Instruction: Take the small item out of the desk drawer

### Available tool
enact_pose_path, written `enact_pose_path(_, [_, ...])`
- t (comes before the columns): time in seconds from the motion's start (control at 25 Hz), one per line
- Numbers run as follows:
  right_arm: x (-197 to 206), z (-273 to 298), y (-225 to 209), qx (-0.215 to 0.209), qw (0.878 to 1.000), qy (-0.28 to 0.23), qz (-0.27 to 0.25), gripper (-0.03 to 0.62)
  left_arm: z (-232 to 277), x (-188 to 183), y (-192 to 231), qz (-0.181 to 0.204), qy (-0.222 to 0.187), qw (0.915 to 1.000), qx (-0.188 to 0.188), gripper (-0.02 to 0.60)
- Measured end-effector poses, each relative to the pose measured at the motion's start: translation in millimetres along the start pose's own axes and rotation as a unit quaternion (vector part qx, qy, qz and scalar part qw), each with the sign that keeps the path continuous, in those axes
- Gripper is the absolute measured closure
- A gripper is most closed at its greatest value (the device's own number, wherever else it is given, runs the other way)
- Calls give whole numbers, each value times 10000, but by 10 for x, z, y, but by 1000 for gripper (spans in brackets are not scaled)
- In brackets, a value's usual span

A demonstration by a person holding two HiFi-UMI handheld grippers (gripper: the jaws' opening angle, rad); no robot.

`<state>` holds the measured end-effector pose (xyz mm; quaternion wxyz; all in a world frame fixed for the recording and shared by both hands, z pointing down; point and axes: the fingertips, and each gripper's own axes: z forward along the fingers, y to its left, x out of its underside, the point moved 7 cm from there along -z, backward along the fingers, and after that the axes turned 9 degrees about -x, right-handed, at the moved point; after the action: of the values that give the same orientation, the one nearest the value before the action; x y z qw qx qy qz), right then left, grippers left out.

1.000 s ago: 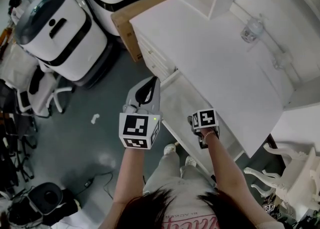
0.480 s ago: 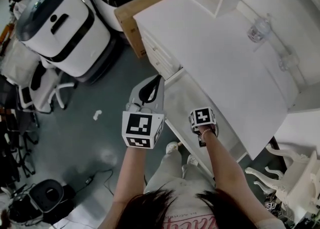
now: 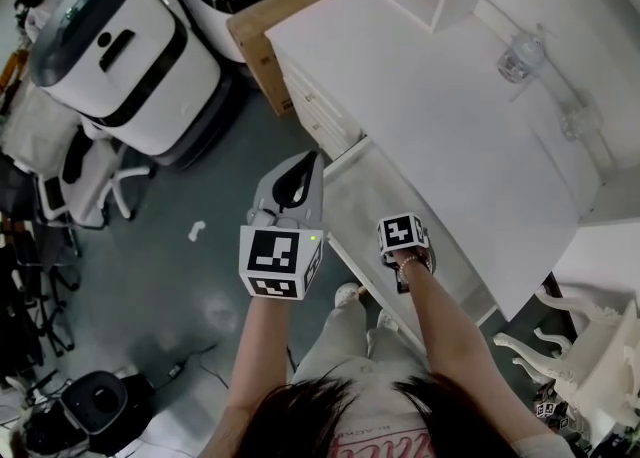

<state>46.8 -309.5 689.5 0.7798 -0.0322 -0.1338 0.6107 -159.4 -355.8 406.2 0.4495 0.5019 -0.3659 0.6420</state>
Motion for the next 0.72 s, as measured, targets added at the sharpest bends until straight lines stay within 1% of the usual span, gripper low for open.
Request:
enact_pose_path(0.16, [-20, 8, -4, 40, 9999, 138, 45, 321, 11, 29, -12, -34, 46, 10000, 10, 569])
enact_pose_path(0.2, [-18, 6, -3, 68, 9998, 157, 43, 336, 11, 34, -19, -40, 48, 10000, 14, 569])
enact_pose_path(0.28, [-10, -6, 5, 120, 9998, 145, 23, 400, 7, 34, -39, -53, 38, 10000, 23, 569])
enact_pose_path(0.32, [-7, -12, 13, 132, 9998, 123, 6, 411, 5, 28, -50, -56, 32, 10000, 29, 569])
enact_pose_path(0.56, [5, -33, 52, 276, 9994, 140, -181, 424, -38, 8, -103, -41, 54, 10000, 48, 569])
enact_pose_path(0.72, [4, -135, 42, 245, 9994, 58, -249, 425, -99, -31, -134, -43, 20, 10000, 15, 569])
